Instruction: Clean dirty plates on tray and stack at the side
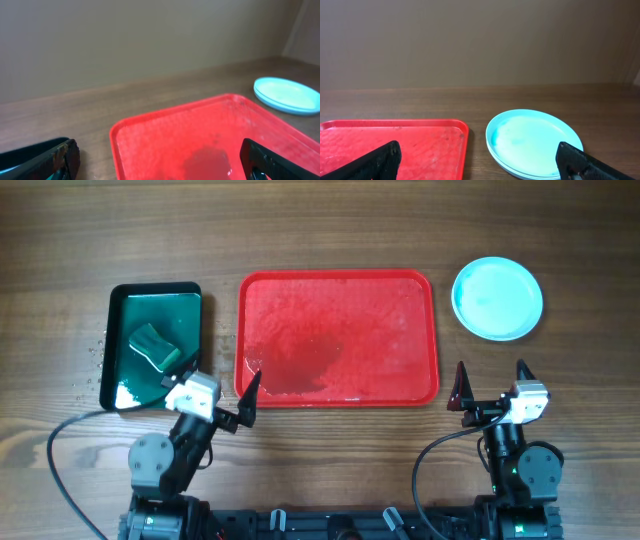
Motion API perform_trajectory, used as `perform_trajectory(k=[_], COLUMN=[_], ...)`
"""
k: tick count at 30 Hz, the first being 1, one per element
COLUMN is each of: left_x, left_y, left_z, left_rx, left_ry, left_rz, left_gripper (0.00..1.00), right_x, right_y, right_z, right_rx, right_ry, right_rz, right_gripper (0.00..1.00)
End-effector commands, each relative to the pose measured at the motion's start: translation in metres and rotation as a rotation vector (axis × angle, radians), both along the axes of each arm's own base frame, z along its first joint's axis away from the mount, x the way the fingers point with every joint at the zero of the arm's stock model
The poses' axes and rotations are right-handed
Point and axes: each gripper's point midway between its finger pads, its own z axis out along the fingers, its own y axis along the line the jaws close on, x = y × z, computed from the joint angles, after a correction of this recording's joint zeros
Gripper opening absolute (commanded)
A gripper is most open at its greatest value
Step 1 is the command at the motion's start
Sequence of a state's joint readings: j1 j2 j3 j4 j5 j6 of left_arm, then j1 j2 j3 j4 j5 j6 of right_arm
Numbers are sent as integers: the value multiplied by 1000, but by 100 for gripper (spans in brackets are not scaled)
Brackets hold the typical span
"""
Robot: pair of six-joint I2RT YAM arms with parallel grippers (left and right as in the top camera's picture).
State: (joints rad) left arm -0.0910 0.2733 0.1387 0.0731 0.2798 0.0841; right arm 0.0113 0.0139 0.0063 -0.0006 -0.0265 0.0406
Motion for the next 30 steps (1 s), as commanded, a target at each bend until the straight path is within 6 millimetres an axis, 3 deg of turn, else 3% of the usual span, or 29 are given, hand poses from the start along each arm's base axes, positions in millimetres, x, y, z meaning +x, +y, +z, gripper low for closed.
perform_trajectory(k=[1, 5, 10, 13, 18, 30], left_x=[1, 1, -1, -4, -4, -4], left_y=[26, 48, 65, 72, 75, 75], left_z=[-4, -30, -27, -40, -40, -40], left_rx=[-115, -257, -289, -282, -272, -18], left_ry=[-9, 43, 24, 70, 67, 21], left_rz=[155, 273, 342, 380, 393, 378], left_gripper=[100, 100, 100, 100, 100, 100], right_x=[0, 0, 0, 0, 0, 0], right_y=[2, 2, 2, 2, 2, 2], right_z=[1, 1, 1, 1, 1, 1], right_rx=[15, 15, 15, 15, 15, 15], right_ry=[-4, -4, -4, -4, -3, -4], right_rz=[16, 16, 16, 16, 16, 16], right_gripper=[100, 100, 100, 99, 100, 100])
